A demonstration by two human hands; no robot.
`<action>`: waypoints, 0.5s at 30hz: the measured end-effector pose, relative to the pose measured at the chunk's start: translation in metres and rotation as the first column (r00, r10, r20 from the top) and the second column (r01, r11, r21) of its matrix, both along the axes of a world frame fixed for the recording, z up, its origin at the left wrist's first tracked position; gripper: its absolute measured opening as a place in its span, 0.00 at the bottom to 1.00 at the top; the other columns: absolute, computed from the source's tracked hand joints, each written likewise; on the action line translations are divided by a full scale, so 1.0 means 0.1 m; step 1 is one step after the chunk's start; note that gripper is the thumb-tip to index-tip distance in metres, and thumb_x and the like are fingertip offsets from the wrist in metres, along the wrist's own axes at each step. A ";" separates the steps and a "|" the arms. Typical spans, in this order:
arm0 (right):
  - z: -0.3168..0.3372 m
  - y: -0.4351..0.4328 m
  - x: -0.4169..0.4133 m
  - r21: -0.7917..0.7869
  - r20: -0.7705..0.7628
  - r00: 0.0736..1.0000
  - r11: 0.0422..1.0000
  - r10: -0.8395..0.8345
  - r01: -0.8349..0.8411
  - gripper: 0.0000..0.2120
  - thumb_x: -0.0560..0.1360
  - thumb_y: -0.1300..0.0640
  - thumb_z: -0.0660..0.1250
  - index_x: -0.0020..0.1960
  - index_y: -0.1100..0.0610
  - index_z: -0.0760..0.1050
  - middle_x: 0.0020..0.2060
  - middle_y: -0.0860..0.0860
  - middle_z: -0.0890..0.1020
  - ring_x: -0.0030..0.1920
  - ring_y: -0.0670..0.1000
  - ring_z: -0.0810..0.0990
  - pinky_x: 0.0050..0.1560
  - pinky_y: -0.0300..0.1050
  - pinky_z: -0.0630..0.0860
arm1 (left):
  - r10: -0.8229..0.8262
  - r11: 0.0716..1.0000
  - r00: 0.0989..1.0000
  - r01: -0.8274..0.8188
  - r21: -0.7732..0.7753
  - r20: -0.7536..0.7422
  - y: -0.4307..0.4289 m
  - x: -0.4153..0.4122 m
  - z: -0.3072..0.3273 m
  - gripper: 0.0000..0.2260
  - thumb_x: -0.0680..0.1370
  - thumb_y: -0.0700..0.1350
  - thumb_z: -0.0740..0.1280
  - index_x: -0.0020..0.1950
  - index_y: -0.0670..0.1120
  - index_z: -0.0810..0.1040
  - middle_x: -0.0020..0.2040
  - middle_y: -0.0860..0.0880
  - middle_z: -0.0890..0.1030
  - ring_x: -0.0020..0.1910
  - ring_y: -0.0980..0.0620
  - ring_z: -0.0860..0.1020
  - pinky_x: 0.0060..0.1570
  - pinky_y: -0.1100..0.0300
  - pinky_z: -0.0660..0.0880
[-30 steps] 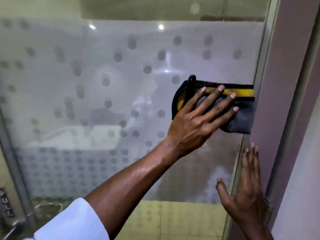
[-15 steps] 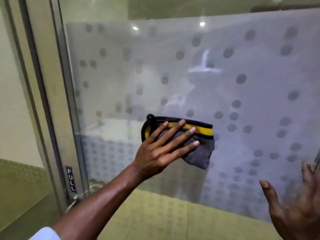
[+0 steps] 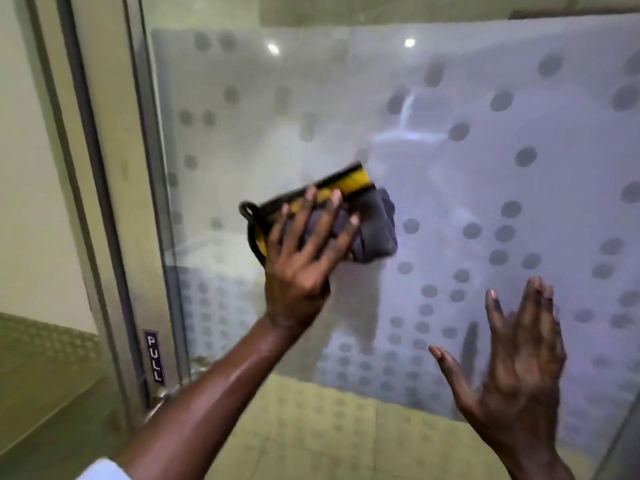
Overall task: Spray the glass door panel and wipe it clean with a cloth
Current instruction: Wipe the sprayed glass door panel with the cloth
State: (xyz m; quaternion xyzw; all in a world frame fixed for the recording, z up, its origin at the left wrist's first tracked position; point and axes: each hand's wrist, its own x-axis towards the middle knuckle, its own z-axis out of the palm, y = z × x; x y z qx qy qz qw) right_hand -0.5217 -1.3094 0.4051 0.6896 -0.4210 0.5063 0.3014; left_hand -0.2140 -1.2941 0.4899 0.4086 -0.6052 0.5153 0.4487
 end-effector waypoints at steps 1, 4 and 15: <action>0.00 -0.01 0.01 -0.010 0.002 1.000 1.000 -0.009 0.009 0.47 0.79 0.33 0.68 0.85 0.63 0.65 0.88 0.68 0.56 0.89 0.69 0.56 0.84 0.74 0.62 | -0.027 0.998 1.000 0.026 0.056 0.013 0.04 -0.08 -0.28 0.26 0.87 0.32 0.57 0.83 0.47 0.76 0.86 0.40 0.71 0.87 0.32 0.66 0.83 0.29 0.66; 0.03 0.02 0.07 -0.033 0.017 1.000 0.999 -0.007 0.007 0.46 0.79 0.34 0.68 0.84 0.65 0.67 0.87 0.70 0.58 0.88 0.72 0.58 0.84 0.75 0.63 | -0.086 0.966 0.989 0.054 0.252 0.117 0.17 -0.21 -1.05 0.25 0.91 0.37 0.51 0.86 0.49 0.71 0.89 0.42 0.67 0.89 0.32 0.62 0.84 0.29 0.64; 0.18 0.17 0.32 -0.035 0.073 0.996 0.998 -0.043 0.046 0.44 0.75 0.40 0.70 0.75 0.75 0.73 0.82 0.78 0.61 0.79 0.84 0.66 0.71 0.85 0.72 | 0.136 0.989 0.987 -0.140 -0.042 -0.092 0.12 0.99 0.55 0.31 0.83 0.28 0.58 0.85 0.47 0.73 0.84 0.38 0.72 0.85 0.28 0.67 0.83 0.27 0.64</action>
